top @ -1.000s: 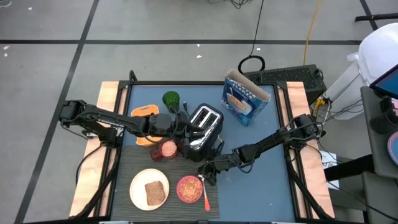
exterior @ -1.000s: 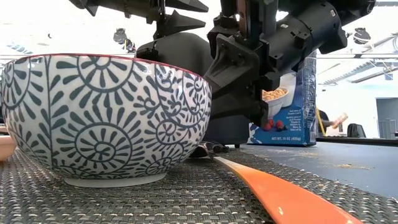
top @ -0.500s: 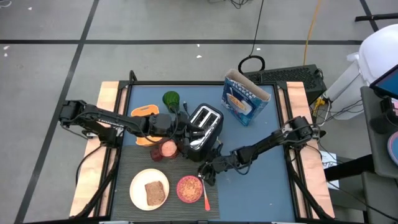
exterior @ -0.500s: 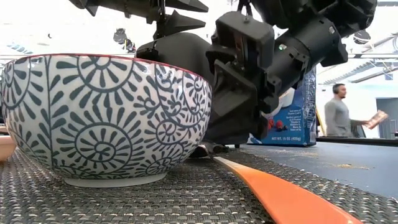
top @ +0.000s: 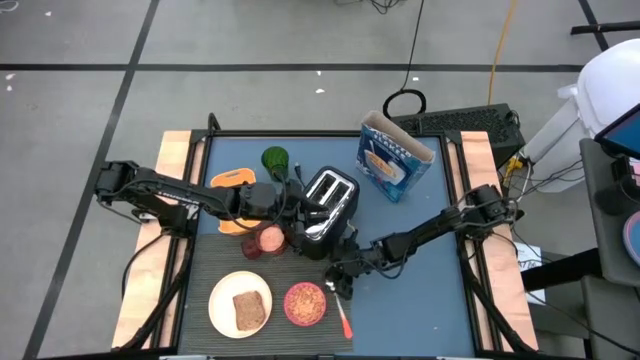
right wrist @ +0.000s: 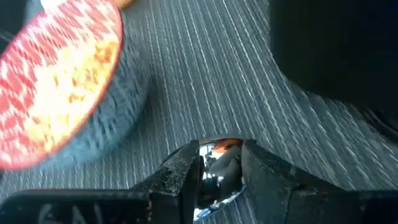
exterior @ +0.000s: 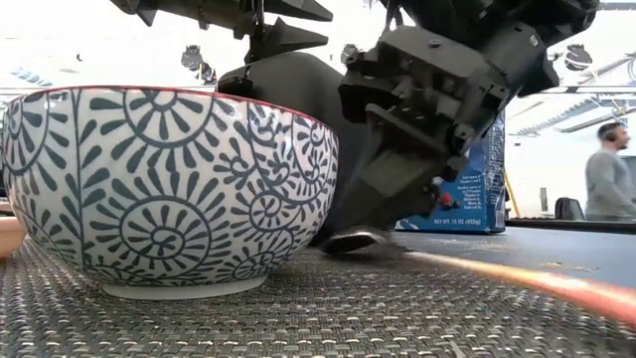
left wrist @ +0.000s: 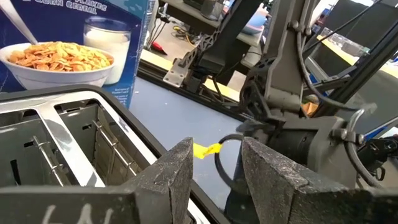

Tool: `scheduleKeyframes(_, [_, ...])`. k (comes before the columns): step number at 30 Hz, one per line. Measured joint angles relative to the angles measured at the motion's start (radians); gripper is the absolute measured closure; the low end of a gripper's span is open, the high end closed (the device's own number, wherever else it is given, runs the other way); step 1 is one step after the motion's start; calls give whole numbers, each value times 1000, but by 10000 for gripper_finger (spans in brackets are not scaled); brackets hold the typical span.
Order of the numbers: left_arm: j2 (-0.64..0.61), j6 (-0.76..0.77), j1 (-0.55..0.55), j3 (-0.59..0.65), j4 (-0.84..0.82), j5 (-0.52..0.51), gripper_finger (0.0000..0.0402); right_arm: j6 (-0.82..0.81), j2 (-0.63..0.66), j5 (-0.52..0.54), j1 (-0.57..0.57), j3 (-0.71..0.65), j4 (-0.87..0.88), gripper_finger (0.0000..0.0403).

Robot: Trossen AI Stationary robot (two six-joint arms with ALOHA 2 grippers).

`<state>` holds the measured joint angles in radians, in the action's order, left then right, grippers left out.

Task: Arrange a breakfast setting
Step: Put the orange fork to the gray tablemat to the right of the red bowl

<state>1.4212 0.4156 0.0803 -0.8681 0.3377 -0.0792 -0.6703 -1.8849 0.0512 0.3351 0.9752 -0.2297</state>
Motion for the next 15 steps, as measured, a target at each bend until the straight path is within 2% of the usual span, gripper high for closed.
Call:
scheduleKeyframes(9, [0,3,0,0,1,0,259,12,126,-4,-1,-1,220,289])
scheduleKeyframes(15, [0,3,0,0,4,0,259,-50,249,-3,16,-1,273,289])
